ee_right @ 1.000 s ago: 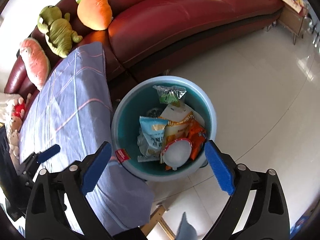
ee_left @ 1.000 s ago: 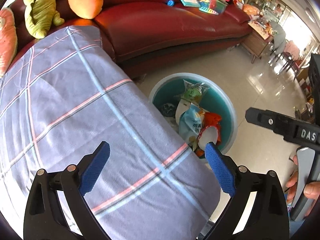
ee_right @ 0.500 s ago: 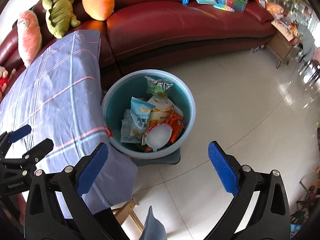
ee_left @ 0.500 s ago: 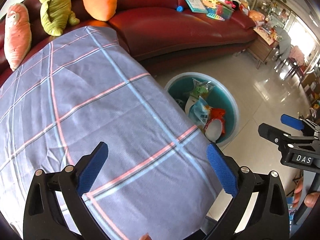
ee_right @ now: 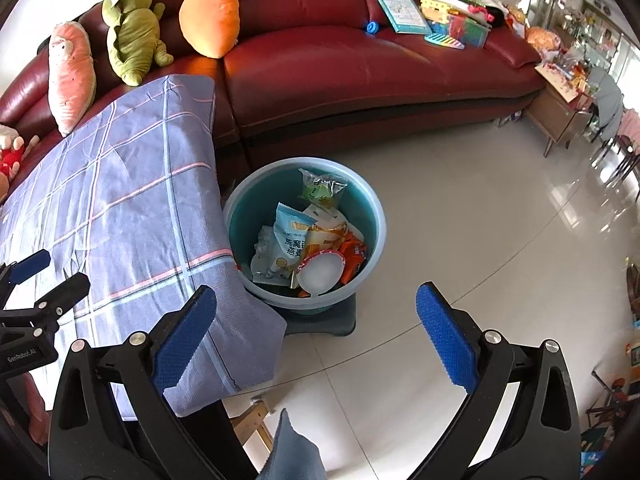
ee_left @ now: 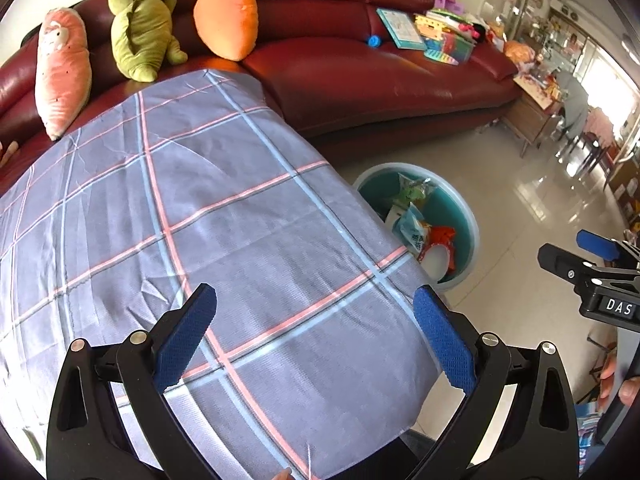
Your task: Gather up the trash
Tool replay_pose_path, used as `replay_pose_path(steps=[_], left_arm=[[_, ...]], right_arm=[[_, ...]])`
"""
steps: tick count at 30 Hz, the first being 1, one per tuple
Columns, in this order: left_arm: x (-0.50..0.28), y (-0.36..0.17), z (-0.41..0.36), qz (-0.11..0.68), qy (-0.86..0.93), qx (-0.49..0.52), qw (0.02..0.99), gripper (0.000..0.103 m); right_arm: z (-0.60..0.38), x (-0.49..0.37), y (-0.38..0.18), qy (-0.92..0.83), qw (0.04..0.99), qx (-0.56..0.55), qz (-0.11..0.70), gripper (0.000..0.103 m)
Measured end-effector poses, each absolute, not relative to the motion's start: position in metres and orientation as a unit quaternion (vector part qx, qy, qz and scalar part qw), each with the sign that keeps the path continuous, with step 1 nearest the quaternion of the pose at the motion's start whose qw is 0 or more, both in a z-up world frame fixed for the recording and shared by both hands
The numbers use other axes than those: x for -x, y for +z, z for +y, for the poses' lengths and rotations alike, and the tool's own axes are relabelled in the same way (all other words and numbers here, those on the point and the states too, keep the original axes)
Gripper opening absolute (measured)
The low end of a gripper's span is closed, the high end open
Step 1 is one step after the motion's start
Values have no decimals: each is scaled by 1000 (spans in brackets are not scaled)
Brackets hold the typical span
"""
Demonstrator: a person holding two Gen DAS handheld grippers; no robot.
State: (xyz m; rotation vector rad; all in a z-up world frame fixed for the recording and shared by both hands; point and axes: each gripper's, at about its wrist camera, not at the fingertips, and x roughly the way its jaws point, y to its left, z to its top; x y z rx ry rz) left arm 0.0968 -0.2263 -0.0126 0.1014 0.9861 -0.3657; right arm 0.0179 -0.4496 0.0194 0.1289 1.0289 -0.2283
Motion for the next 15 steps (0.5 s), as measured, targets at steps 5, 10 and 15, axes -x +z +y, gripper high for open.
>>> replay_pose_path(steps=[5, 10, 15], left_arm=[[-95, -11, -225, 468, -171, -49, 865, 99], [-96, -16, -227, 475, -169, -49, 862, 99], [-100, -24, -230, 484, -162, -57, 858, 99]], right_arm=[[-453, -12, 20, -109, 862, -68, 490, 96], [-454, -10, 13, -107, 859, -70, 496, 96], [-453, -11, 4, -104, 856, -70, 502, 96]])
